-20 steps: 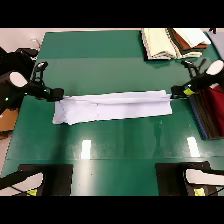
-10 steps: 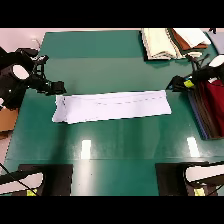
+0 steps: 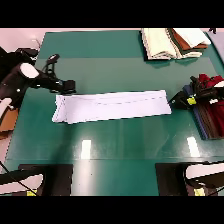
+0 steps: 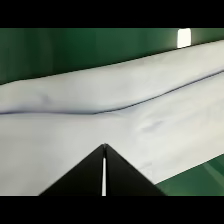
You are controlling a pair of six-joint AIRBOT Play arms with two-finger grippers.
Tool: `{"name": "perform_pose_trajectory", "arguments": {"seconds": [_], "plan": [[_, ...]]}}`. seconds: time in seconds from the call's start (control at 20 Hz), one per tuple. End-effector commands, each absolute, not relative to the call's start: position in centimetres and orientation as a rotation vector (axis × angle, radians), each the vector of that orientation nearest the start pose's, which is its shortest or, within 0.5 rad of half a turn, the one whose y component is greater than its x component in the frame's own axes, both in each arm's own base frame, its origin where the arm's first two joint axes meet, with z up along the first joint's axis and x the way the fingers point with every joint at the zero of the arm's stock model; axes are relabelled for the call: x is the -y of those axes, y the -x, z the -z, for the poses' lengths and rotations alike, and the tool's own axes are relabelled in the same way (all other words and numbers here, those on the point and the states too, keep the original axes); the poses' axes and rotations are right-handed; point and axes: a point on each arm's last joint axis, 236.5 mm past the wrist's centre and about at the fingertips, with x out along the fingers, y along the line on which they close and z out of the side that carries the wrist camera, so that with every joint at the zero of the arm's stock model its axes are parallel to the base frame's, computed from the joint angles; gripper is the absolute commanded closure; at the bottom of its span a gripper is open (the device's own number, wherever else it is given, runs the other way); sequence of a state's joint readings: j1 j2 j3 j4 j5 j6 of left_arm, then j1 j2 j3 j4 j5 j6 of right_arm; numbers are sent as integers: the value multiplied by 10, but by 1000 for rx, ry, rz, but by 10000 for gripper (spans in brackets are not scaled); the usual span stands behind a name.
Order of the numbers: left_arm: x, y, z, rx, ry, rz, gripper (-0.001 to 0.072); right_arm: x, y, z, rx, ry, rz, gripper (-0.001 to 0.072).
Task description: Fold the shirts.
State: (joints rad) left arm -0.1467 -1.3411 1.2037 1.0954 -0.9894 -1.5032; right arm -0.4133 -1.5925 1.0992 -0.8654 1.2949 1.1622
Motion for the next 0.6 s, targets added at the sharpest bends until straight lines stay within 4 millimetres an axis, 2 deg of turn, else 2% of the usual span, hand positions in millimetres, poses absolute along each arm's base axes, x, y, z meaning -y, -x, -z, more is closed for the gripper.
{"name": "perform_pose_trajectory", "arguments": {"seconds": [0.0,0.1,0.15,0.2,0.25,0.3,0.4,0.55], "plan": [[208,-416,-26,-1110,330,425,679,-33,-372,86,-1403,-764,-391,227],[239,-411,-10,-1130,317,464,679,-54,-381,85,-1410,-732,-451,342],[252,-410,-3,-1130,321,477,679,-60,-388,80,-1398,-703,-470,485],[265,-411,3,-1124,333,489,679,-65,-394,70,-1379,-676,-489,596],[276,-414,10,-1118,346,496,679,-68,-399,56,-1355,-647,-512,658],[286,-414,15,-1123,353,505,680,-69,-403,40,-1327,-624,-531,692],[304,-412,30,-1153,332,529,680,-71,-409,-4,-1250,-567,-570,692],[330,-414,49,-1183,308,559,679,-83,-415,-82,-1129,-495,-599,692]]}}
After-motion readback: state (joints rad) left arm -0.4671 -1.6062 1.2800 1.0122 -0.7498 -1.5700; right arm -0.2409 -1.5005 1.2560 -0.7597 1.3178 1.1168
